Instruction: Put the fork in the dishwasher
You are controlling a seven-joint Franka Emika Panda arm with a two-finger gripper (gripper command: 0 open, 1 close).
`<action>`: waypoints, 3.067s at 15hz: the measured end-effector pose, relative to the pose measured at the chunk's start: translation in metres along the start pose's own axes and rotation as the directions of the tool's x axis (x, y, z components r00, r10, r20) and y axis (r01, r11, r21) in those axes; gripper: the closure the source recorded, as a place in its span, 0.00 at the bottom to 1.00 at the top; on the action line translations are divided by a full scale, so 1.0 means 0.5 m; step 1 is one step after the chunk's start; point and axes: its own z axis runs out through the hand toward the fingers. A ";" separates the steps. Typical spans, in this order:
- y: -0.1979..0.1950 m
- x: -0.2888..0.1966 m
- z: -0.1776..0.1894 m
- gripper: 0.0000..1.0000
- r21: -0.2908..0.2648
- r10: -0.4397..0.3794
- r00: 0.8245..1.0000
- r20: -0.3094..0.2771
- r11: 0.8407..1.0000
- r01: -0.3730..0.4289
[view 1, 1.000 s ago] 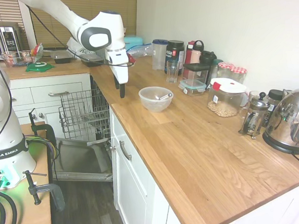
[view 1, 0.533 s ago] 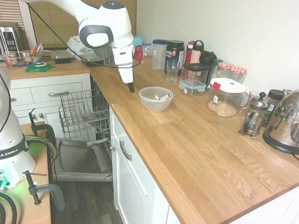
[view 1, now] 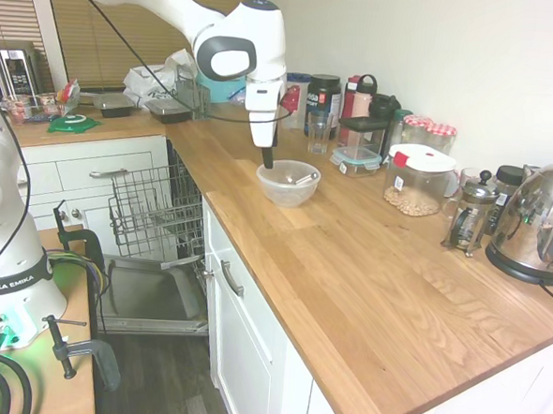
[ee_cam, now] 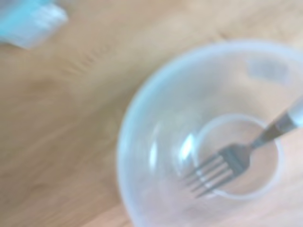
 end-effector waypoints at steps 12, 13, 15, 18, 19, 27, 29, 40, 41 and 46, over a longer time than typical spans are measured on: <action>-0.106 0.076 0.112 0.00 -0.188 0.221 0.965 -0.139 0.951 -0.245; -0.113 0.082 0.126 1.00 -0.192 0.226 0.962 -0.153 0.948 -0.254; -0.123 0.084 0.137 1.00 -0.190 0.234 0.955 -0.181 0.945 -0.267; -0.128 0.083 0.138 1.00 -0.191 0.233 0.954 -0.191 0.944 -0.269; -0.127 0.087 0.140 1.00 -0.193 0.233 0.953 -0.194 0.943 -0.270; -0.128 0.094 0.144 1.00 -0.153 0.297 0.910 -0.289 0.924 -0.351; -0.130 0.095 0.136 1.00 -0.142 0.305 0.904 -0.301 0.923 -0.358; -0.140 0.076 0.113 1.00 -0.103 0.301 0.908 -0.291 0.934 -0.342; -0.133 0.079 0.097 1.00 -0.084 0.306 0.908 -0.287 0.936 -0.342; -0.031 0.087 -0.054 1.00 0.042 0.335 0.906 -0.261 0.941 -0.335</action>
